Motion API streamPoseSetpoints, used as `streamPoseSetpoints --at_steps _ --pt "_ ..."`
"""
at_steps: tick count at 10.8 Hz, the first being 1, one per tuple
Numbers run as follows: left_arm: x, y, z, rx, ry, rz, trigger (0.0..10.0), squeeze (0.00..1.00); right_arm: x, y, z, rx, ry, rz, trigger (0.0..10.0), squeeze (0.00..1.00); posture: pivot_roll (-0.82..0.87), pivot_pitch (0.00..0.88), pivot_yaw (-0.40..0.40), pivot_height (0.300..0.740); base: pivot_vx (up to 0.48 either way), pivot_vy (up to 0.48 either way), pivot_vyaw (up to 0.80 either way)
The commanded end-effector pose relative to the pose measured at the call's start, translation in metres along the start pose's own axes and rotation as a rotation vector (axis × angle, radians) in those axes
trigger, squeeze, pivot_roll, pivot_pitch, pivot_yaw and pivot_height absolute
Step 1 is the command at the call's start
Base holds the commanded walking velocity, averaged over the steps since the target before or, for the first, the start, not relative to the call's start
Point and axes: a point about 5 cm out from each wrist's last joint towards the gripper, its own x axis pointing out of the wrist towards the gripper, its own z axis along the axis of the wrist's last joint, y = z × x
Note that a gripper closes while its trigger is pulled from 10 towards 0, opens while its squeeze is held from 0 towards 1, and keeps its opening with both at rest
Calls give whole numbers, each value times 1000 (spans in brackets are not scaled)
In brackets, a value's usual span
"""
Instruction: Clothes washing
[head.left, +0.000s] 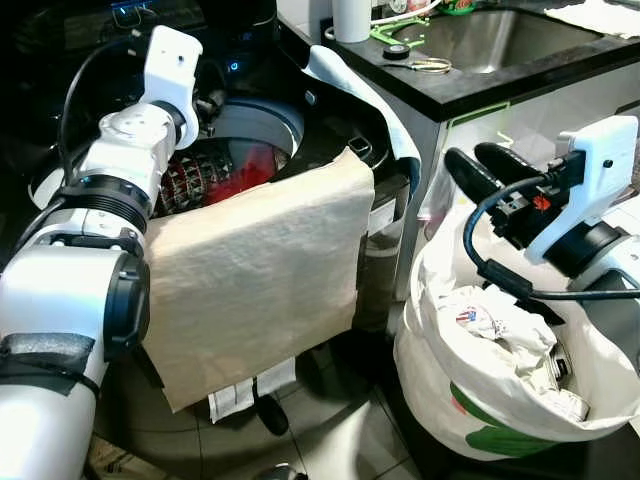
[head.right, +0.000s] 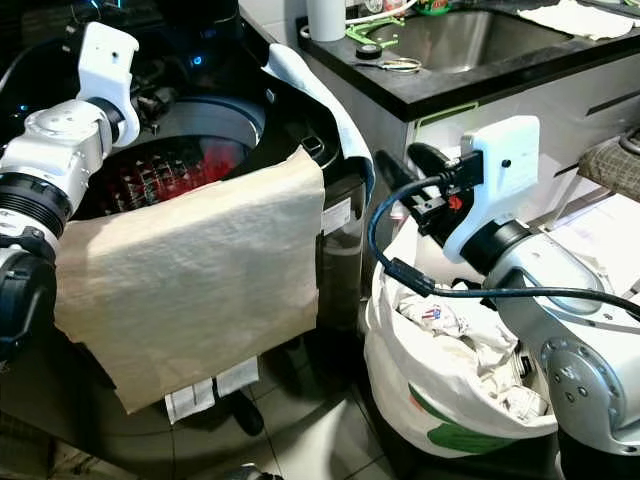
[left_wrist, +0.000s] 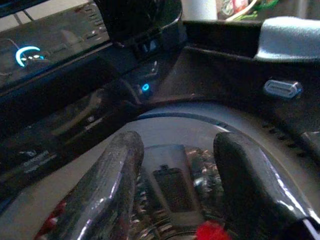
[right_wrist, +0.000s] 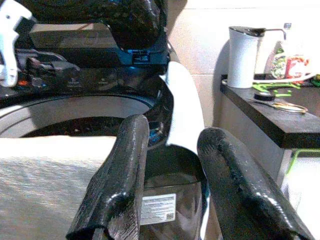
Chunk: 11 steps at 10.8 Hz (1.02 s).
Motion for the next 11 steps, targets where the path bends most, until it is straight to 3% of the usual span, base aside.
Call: streamPoseSetpoints --at_steps 1,2,3,4,5,6,7,8,9,10,11 --pt "-1 4 16 -36 -77 -6 10000 0 1 0 0 2 -4 -15 10000 0 -109 0 131 740 0 0 0" --pt "-11 -16 39 -139 -420 -272 10000 0 -1 -2 -1 -5 -23 -55 10000 0 -114 0 139 740 0 0 0" --pt "-19 -26 33 -118 -469 -395 10000 0 -3 -1 -5 -13 -14 -58 10000 0 -112 0 136 740 0 0 0" --pt "-45 -55 8 -107 -491 -624 10000 0 -9 -8 -16 -35 24 -161 10000 0 -106 0 129 740 0 0 0" --pt "-83 -94 -16 -125 -458 -873 10000 0 -18 -35 -30 -81 78 -420 10000 0 -104 2 131 740 0 0 0" --pt "-103 -113 -25 -164 -433 -977 10000 0 -25 -56 -36 -79 86 -598 10000 0 -105 8 132 740 0 0 0" --pt "-118 -125 -27 -223 -431 -1041 10000 0 -33 -73 -40 -76 96 -716 10000 0 -104 9 130 740 0 0 0" --pt "-128 -133 -38 -230 -388 -1034 10000 0 -41 -87 -48 -56 119 -782 10000 0 -94 17 125 740 0 0 0" --pt "-135 -137 -58 -175 -306 -968 10000 0 -43 -89 -64 -35 174 -756 10000 0 -86 21 121 740 0 0 0" --pt "-151 -145 -75 -158 -231 -1011 10000 0 -44 -87 -91 2 261 -740 10000 0 -81 25 123 740 0 0 0" --pt "-160 -153 -84 -138 -168 -976 10000 0 -43 -86 -119 14 323 -734 10000 0 -74 28 129 740 0 0 0"
